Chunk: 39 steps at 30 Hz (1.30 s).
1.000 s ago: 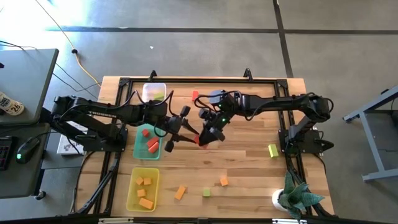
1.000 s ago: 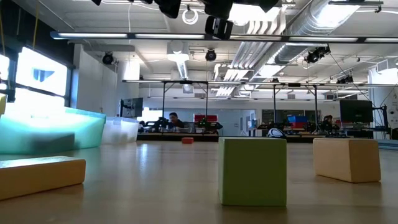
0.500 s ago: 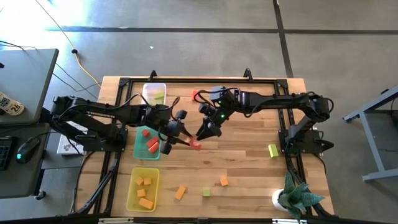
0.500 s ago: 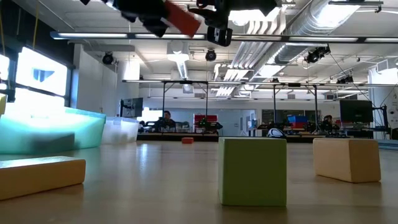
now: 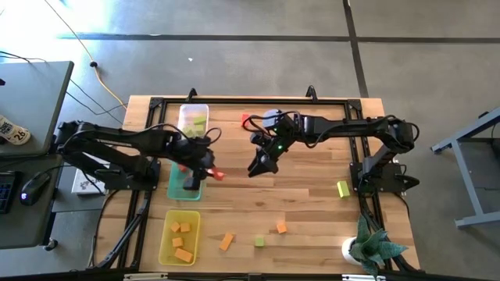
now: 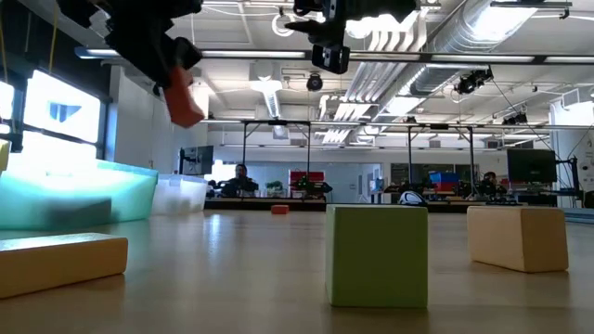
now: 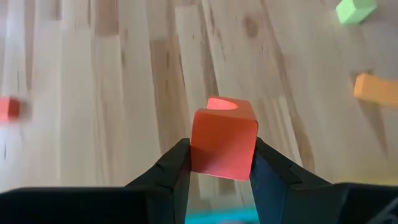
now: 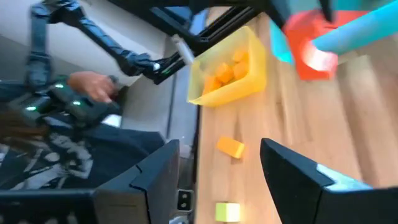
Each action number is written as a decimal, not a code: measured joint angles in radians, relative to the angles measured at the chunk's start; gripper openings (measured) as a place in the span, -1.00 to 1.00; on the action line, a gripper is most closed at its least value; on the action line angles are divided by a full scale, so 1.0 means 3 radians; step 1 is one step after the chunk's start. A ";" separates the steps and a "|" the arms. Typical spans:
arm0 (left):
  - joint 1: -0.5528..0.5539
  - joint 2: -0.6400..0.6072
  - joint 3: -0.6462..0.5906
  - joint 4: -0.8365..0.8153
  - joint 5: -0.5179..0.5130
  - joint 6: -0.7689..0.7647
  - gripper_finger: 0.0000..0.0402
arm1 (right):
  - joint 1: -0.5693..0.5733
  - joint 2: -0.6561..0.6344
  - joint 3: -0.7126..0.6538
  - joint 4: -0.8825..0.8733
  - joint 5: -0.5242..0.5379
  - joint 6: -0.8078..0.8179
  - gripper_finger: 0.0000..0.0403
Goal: Sort & place blocks by color
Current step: Put the orange arch block into the blue bin, then put the yellow cube block into the yellow bin
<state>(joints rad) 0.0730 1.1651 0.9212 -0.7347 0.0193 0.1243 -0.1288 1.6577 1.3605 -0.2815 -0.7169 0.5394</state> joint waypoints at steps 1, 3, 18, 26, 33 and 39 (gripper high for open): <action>-0.0008 -0.0042 0.0007 -0.0125 -0.0033 -0.0056 -0.47 | 0.0000 -0.0001 0.0000 -0.0022 0.0057 -0.0019 0.04; -0.0016 -0.0114 0.0035 -0.0360 -0.0091 -0.0163 -0.46 | 0.0000 -0.0001 0.0000 -0.0097 0.0150 -0.0029 0.04; -0.0079 -0.0238 -0.0035 -0.1680 -0.0352 -0.0502 -0.38 | 0.0382 -0.0003 -0.0003 -0.1105 0.1399 0.0586 0.04; -0.0079 -0.0225 -0.0042 -0.1640 -0.0439 -0.0377 -0.24 | 0.0807 -0.0004 -0.0003 -0.1162 0.1723 0.1644 0.04; -0.0077 -0.0225 -0.0042 -0.1639 -0.0458 -0.0377 -0.05 | 0.1205 -0.0005 -0.0003 -0.1271 0.2161 0.2614 0.04; -0.0077 -0.0225 -0.0042 -0.1635 -0.0535 -0.0377 0.05 | 0.1530 -0.0006 -0.0003 -0.1372 0.2567 0.3175 0.04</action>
<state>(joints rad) 0.0498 1.0977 0.9085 -1.2253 -0.1413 0.0113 0.3300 1.6558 1.3598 -0.6933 0.0531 1.4919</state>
